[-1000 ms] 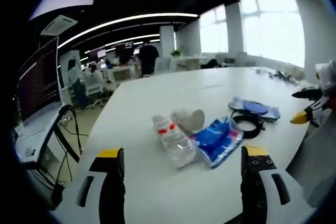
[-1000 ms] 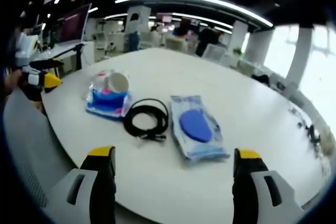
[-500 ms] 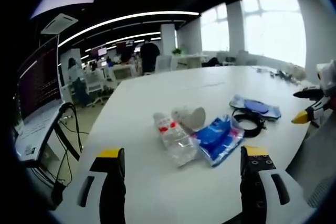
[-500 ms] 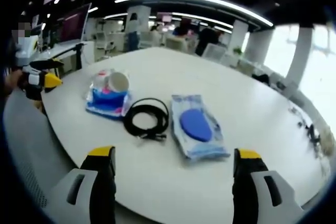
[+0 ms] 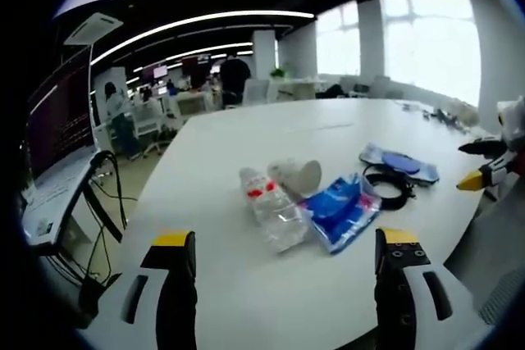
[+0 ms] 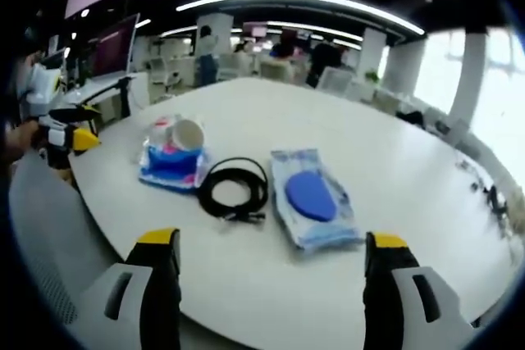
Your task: Arrange the tabletop items into an orderly group along one side of the table until the central work area is clear of visible clutter.
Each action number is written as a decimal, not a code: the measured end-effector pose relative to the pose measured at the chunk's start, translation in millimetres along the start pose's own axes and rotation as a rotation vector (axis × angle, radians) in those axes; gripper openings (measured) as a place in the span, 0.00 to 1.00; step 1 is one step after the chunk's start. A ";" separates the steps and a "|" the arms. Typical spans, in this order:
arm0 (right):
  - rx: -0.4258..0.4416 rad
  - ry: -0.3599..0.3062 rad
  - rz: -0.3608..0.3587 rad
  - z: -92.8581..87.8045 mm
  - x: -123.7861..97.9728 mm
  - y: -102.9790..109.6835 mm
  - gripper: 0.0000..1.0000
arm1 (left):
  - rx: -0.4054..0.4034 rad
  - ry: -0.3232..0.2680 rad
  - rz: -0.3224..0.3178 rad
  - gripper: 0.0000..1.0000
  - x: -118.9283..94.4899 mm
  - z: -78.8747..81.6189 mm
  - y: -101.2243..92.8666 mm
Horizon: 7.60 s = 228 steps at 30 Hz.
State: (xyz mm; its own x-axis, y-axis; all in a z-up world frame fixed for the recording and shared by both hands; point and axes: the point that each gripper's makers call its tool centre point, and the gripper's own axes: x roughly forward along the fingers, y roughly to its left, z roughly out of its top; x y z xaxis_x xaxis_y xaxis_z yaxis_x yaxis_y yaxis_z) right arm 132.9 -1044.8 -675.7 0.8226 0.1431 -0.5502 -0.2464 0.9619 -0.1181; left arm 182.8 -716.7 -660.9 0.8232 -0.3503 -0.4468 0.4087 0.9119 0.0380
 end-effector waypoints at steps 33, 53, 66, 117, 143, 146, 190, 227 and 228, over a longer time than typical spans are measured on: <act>0.115 -0.033 0.090 26.2 8.9 2.2 0.92 | -0.113 0.029 -0.021 0.82 34.2 28.4 28.0; 0.083 0.013 0.077 14.5 22.1 4.3 0.87 | -0.203 0.121 -0.036 0.71 76.4 25.6 29.7; 0.032 0.056 0.062 5.6 29.9 5.5 0.87 | -0.211 0.203 -0.059 0.68 102.0 18.4 20.4; -0.013 0.134 0.011 -13.1 38.9 -5.3 0.86 | -0.341 0.378 0.098 0.48 176.5 1.7 37.8; 0.044 0.118 -0.023 -11.7 36.6 -16.2 0.85 | -0.404 0.445 0.129 0.38 180.1 -6.5 39.9; 0.043 0.120 -0.022 -12.2 36.9 -16.4 0.84 | -0.361 0.414 0.114 0.38 178.0 1.1 39.2; 0.029 0.045 0.064 4.4 37.1 4.2 0.85 | -0.303 -0.027 0.189 0.36 133.6 62.8 86.6; 0.099 0.023 0.105 7.4 38.0 7.9 0.88 | -0.214 -0.156 0.241 0.35 194.2 103.3 134.7; 0.104 0.025 0.105 6.8 38.2 7.6 0.88 | -0.215 -0.159 0.244 0.35 192.0 103.0 134.9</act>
State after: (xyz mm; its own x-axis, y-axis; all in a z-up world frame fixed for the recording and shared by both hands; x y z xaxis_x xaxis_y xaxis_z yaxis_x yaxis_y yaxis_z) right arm 165.9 -1030.4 -691.9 0.7817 0.2394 -0.5759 -0.2748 0.9611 0.0265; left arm 436.6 -683.0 -649.4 0.9444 -0.1299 -0.3021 0.1140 0.9910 -0.0699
